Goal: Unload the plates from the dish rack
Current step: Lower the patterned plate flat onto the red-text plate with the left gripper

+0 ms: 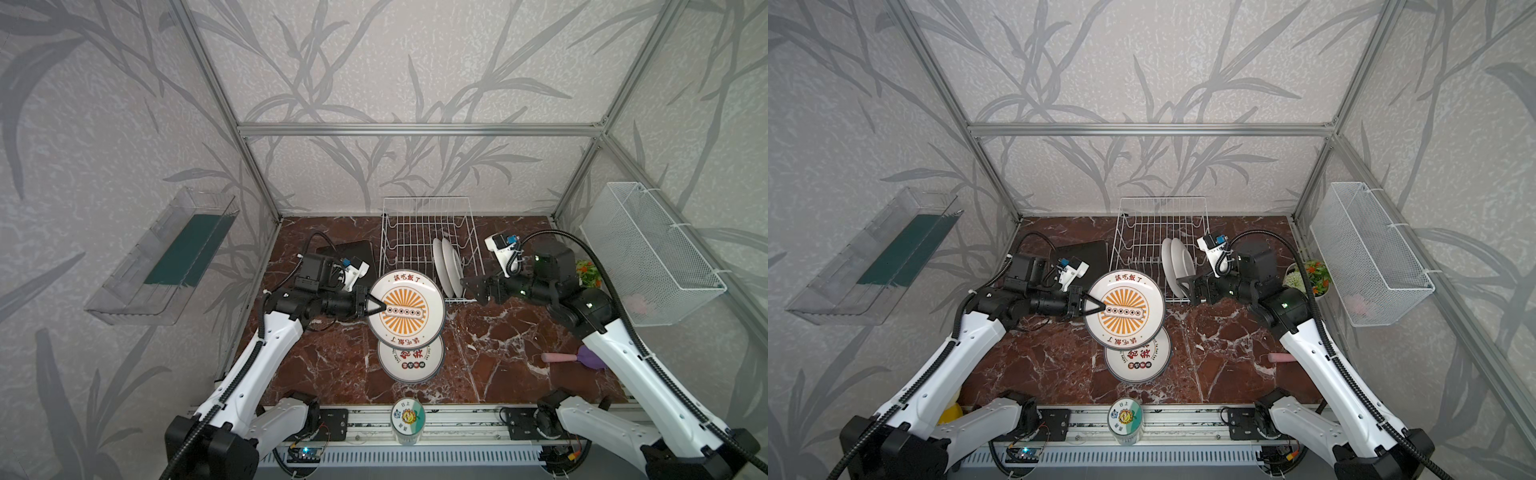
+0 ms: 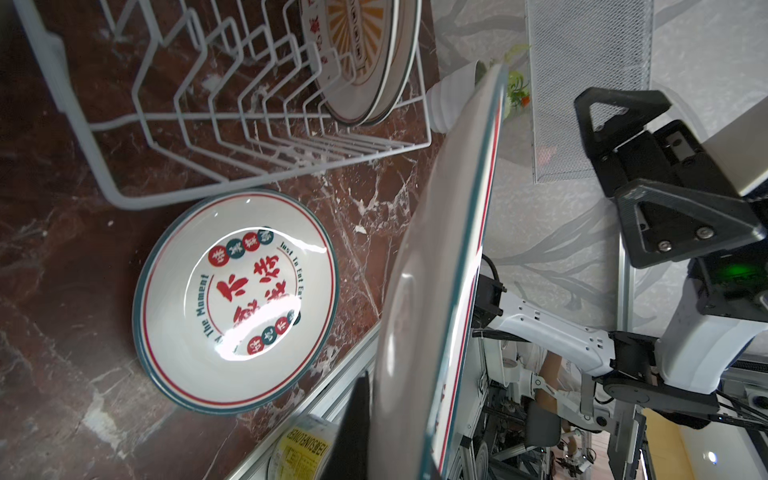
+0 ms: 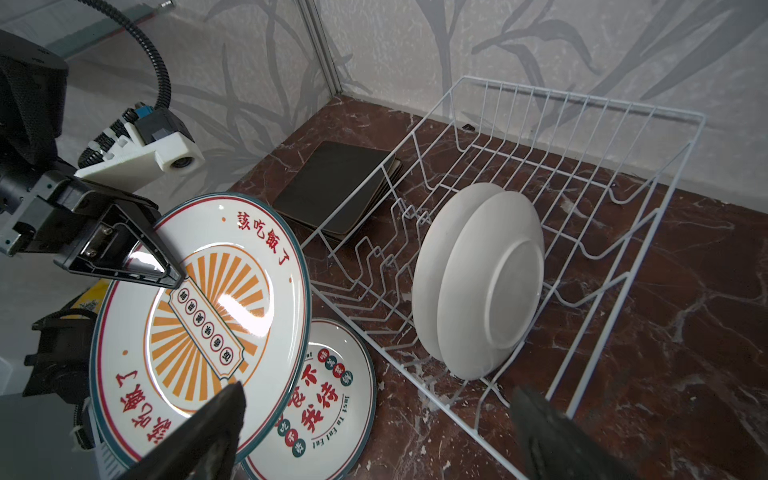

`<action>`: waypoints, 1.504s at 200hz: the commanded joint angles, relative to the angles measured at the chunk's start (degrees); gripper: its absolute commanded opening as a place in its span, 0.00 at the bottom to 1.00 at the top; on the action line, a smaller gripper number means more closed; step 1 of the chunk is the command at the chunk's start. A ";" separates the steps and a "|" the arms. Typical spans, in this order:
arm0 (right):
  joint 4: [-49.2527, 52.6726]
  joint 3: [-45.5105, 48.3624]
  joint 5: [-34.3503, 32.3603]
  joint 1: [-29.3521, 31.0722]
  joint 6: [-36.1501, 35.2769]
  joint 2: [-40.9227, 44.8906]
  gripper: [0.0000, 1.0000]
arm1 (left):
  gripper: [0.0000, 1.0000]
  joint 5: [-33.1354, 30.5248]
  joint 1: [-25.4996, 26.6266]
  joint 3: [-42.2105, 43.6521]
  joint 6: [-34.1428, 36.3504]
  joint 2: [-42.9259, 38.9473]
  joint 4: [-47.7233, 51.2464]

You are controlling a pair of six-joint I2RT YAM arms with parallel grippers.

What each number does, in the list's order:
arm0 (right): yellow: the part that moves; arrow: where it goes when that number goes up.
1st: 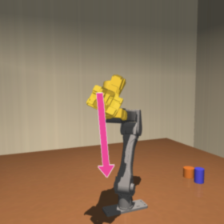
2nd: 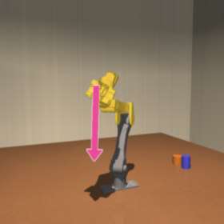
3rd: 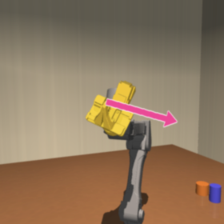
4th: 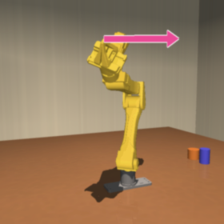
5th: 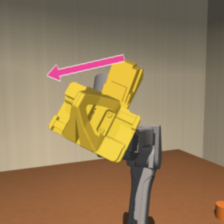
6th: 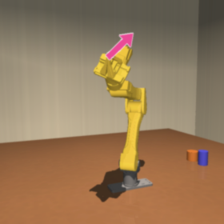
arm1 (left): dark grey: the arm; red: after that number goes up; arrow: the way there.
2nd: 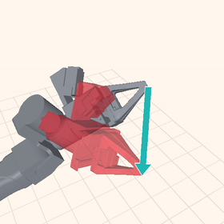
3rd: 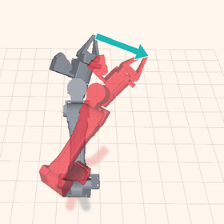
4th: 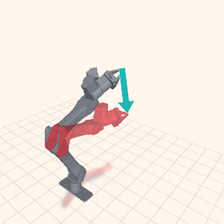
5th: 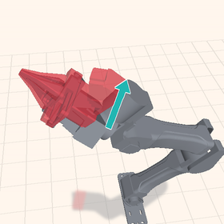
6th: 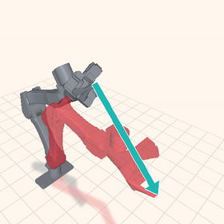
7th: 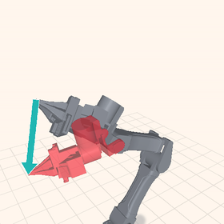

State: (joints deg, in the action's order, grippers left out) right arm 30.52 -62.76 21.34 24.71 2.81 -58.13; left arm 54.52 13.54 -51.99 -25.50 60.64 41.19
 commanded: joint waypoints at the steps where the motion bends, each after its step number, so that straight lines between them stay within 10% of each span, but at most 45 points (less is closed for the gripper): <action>1: 3.78 -0.08 -0.95 0.42 -3.20 0.82 0.99 | 0.00 2.88 -0.09 4.25 -0.93 -2.72 -1.26; 301: -0.30 0.67 -3.77 2.25 0.00 -1.11 0.99 | 0.00 -6.39 6.89 19.29 -11.42 15.21 -24.89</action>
State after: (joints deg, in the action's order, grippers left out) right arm 31.35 -62.72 18.41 26.63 3.36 -58.96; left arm 47.62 19.97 -33.71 -34.96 74.91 21.87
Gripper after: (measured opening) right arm 0.991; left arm 0.087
